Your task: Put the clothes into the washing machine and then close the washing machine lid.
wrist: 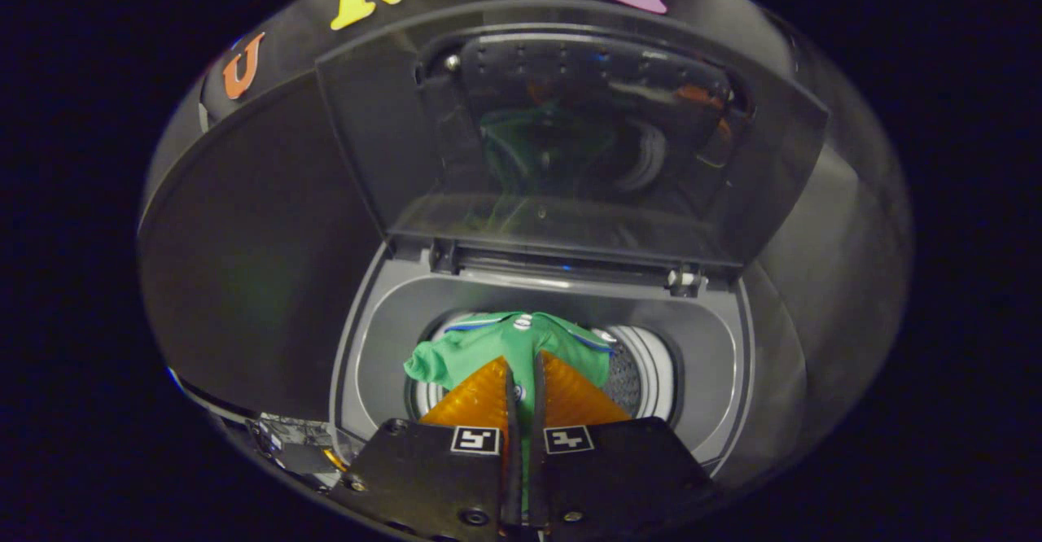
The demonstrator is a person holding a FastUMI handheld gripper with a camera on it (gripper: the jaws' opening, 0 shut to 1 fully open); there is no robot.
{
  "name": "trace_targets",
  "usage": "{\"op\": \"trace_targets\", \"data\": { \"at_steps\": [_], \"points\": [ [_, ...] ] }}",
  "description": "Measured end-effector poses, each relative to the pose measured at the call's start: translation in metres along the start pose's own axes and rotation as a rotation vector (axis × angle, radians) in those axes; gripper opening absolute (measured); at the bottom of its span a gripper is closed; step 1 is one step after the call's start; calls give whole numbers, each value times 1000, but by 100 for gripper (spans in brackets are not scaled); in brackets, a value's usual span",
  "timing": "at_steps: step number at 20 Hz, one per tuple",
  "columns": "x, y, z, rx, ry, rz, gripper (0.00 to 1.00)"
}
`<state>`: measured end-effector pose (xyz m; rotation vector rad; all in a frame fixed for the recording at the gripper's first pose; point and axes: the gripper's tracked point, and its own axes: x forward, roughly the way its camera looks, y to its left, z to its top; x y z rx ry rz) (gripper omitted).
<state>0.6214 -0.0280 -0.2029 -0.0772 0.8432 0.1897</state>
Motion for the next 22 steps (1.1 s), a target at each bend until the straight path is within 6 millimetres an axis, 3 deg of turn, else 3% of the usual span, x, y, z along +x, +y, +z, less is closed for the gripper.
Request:
{"op": "trace_targets", "data": {
  "at_steps": [6,11,22],
  "points": [
    [32,5,-39,47,122,-7,7],
    [44,5,-66,87,206,-26,8],
    [38,5,-67,85,174,-50,14]
  ]
}}
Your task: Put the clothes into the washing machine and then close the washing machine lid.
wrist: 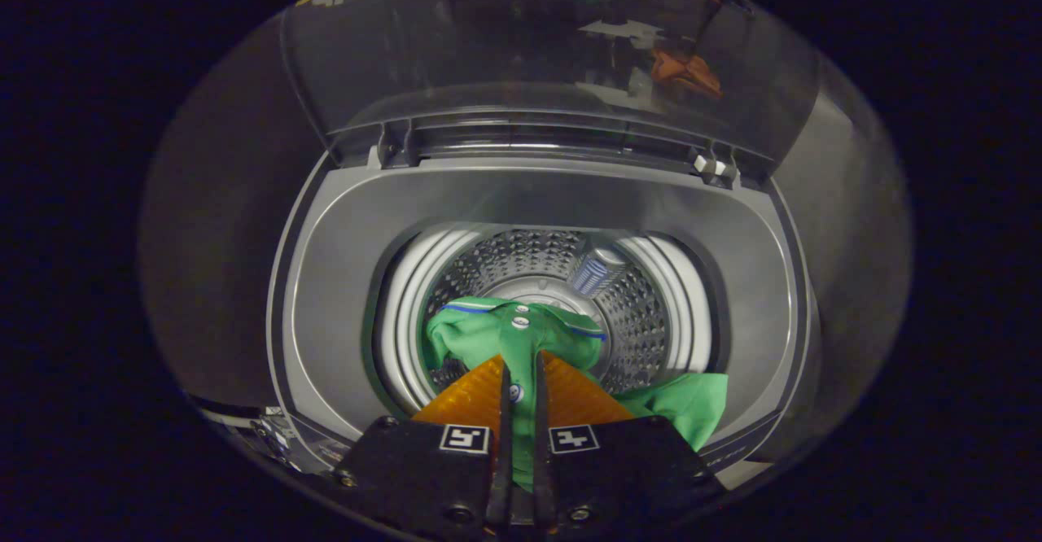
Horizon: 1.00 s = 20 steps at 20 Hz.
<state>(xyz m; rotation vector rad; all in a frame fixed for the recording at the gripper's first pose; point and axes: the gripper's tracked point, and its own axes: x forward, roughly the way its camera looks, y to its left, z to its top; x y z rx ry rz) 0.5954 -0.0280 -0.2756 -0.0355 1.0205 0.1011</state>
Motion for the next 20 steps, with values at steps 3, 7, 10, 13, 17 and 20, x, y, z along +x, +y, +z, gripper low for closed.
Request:
{"op": "trace_targets", "data": {
  "at_steps": [3,7,10,13,17,20],
  "points": [
    [-9,-3,12,-29,-76,-11,39],
    [-18,-8,24,-49,-139,-41,54],
    [-25,-12,28,-37,-166,-51,54],
    [-35,-17,33,-31,-200,-61,54],
    [-53,-15,51,-27,-266,-48,54],
    [-74,-12,73,-41,-336,-39,54]
  ]
}}
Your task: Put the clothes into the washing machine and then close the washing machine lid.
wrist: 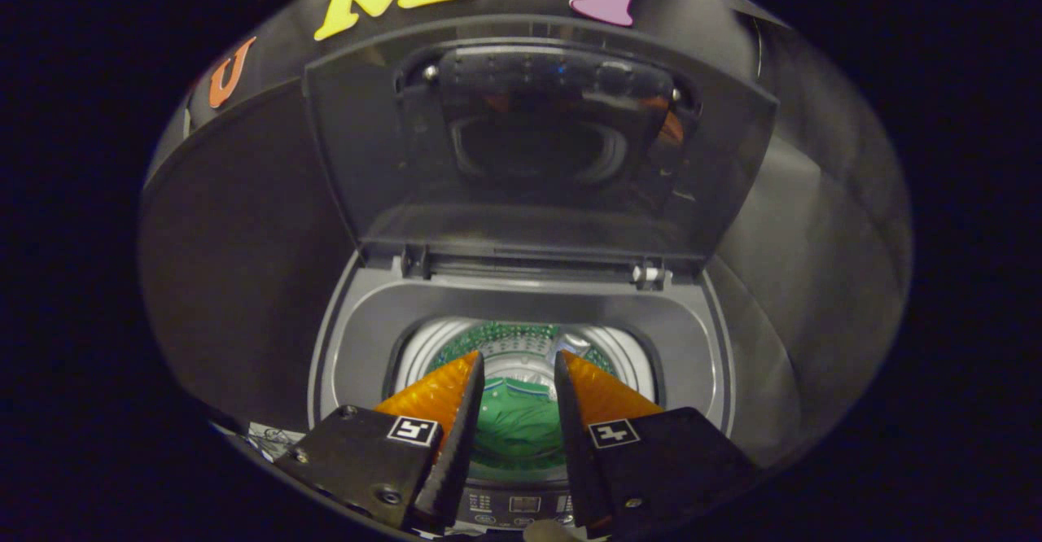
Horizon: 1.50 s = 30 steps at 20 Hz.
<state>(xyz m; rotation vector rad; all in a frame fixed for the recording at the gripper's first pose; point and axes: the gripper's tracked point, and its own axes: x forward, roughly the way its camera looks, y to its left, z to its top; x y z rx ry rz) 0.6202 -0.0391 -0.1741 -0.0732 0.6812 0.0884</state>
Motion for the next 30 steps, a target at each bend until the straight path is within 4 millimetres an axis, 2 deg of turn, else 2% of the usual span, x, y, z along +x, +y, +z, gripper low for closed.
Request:
{"op": "trace_targets", "data": {
  "at_steps": [8,16,21,25,30],
  "points": [
    [-44,-5,87,10,-190,13,54],
    [-82,-16,165,3,-336,1,54],
    [-82,-18,206,27,-375,15,54],
    [-77,-21,231,46,-383,16,54],
    [-63,-19,247,49,-376,17,54]
  ]
}}
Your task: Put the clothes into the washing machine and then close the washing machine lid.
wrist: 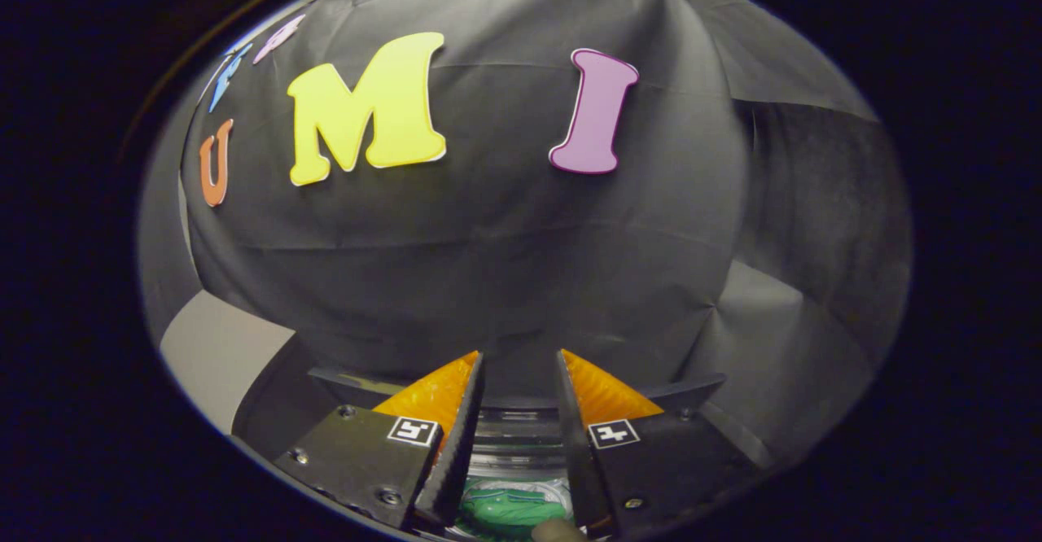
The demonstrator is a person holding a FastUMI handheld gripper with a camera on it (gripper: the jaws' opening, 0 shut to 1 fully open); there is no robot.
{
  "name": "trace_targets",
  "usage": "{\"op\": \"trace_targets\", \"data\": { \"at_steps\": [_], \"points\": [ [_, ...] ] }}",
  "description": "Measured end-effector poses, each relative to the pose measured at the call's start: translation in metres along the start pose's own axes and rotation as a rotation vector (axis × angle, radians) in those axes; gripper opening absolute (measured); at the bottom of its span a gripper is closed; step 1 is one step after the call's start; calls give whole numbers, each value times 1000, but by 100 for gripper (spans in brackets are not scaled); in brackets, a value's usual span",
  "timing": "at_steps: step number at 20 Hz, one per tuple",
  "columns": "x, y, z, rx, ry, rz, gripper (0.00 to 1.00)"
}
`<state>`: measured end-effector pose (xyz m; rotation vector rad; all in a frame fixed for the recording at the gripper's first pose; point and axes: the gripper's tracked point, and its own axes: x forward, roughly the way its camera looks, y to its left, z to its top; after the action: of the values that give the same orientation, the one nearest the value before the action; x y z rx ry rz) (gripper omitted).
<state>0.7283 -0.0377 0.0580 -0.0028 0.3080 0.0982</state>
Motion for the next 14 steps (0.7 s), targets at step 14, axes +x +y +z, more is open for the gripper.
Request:
{"op": "trace_targets", "data": {
  "at_steps": [14],
  "points": [
    [46,0,-23,20,31,-1,71]
  ]
}}
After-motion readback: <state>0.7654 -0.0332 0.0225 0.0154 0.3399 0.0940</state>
